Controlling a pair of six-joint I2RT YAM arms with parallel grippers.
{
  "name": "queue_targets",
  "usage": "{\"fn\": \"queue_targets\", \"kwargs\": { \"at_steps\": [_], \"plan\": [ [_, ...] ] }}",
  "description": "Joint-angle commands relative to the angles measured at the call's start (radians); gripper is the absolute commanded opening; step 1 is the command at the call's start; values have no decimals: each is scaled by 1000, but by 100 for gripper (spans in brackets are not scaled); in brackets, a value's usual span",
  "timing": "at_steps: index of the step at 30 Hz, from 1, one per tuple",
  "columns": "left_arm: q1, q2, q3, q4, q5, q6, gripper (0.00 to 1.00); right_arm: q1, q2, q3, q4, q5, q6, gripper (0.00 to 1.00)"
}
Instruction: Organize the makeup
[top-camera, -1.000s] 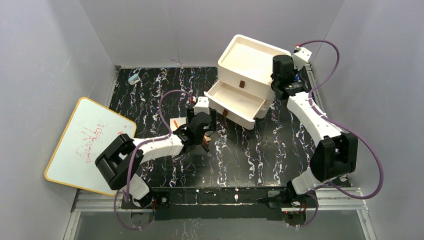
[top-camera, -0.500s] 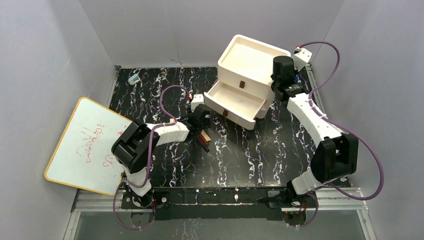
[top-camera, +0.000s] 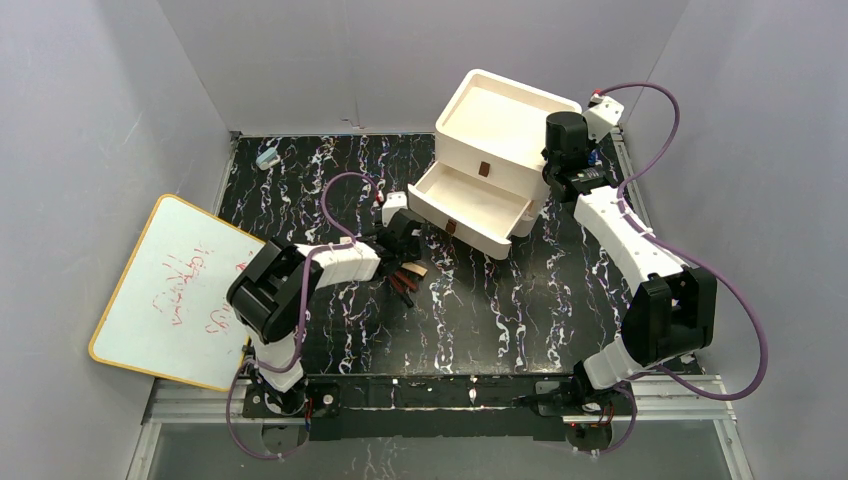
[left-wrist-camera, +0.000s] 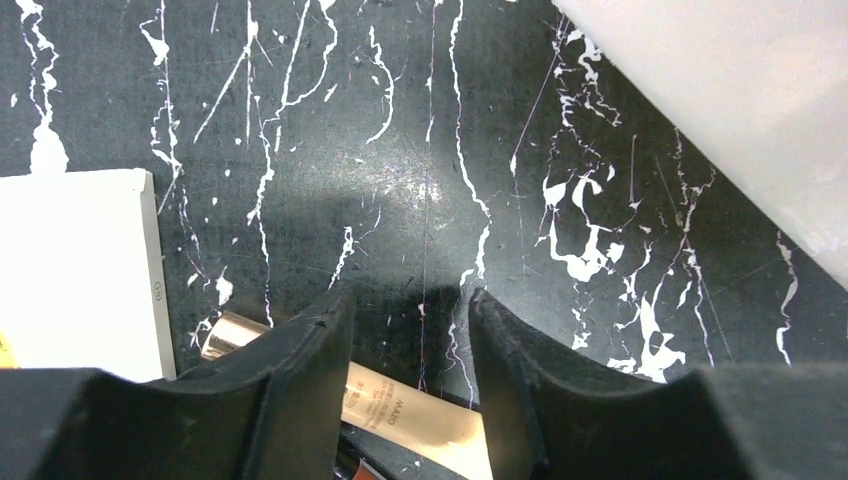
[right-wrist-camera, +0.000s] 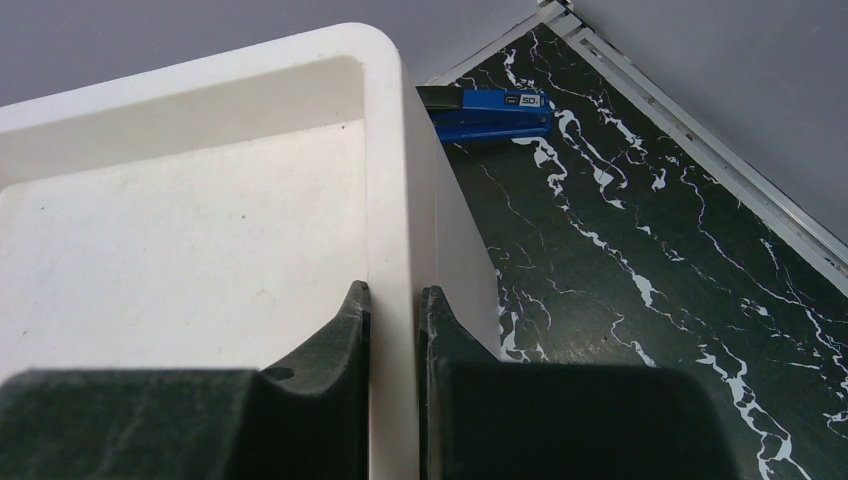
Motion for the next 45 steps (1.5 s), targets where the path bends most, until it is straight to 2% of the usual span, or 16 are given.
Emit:
{"fn": "queue_targets", "kwargs": {
  "at_steps": [1, 9, 24, 45],
  "plan": [
    [5, -102, -9, -1, -53, -9, 48, 10, 74, -100, -370, -112, 5, 1],
    [6, -213, -10, -72, -76, -6, 50, 9, 80, -91, -370, -121, 5, 1],
    [5, -265, -127, -119, 10, -169, 49, 9, 79, -109, -362, -133, 7, 1],
    [5, -98, -68, -68, 42, -178, 48, 9, 71, -132, -352, -137, -1, 1]
  ]
}}
